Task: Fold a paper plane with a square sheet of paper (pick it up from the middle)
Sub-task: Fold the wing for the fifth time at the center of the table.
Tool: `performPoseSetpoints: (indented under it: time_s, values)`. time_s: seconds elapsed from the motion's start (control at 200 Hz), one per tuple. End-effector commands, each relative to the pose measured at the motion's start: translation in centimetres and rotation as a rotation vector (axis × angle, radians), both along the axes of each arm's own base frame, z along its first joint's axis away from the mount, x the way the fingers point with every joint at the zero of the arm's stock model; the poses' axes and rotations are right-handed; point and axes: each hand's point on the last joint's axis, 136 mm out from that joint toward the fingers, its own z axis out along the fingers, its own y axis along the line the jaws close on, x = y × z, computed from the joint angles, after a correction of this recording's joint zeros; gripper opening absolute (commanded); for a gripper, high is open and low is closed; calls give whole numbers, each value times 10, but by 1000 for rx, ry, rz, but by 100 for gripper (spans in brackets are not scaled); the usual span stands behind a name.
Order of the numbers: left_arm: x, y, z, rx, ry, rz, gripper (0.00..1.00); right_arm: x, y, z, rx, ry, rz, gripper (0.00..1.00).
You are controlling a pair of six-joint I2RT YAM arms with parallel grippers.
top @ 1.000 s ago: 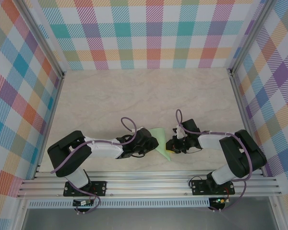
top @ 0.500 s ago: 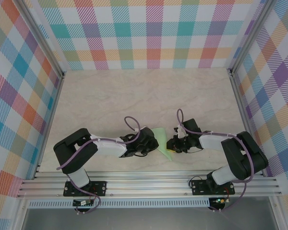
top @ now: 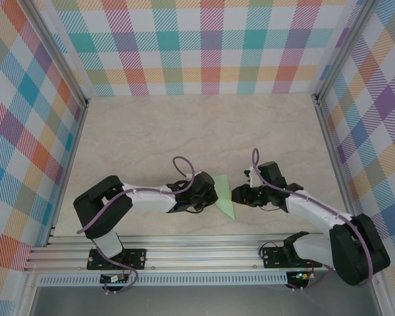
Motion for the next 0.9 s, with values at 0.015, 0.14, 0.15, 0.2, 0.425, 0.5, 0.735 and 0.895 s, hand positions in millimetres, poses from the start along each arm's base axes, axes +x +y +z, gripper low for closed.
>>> performPoseSetpoints:
  time_s: [0.015,0.14,0.15,0.2,0.425,0.5,0.735,0.895]
  values:
    - [2,-3,9,6,-16,-16,0,-12,-8,-6,-70,-48,6,36]
    - [5,-7,11,-14,-11,-17,0,-15,-6,-5,-92,-129,21,41]
    - [5,-8,11,-15,-10,-18,0,-16,-6,-5,-93,-138,25,41]
    - [5,-9,11,-21,-3,-22,0,-16,-5,-8,-132,-186,34,42]
    - [7,-13,9,-36,18,-33,0,-12,2,-13,-293,-482,78,49]
    - [8,-15,10,-41,20,-35,0,-12,5,-9,-303,-568,96,52]
    - [10,-15,9,-43,29,-43,0,-20,23,-9,-394,-728,219,54]
    - [10,-17,10,-49,29,-48,0,-20,29,-14,-477,-792,257,54]
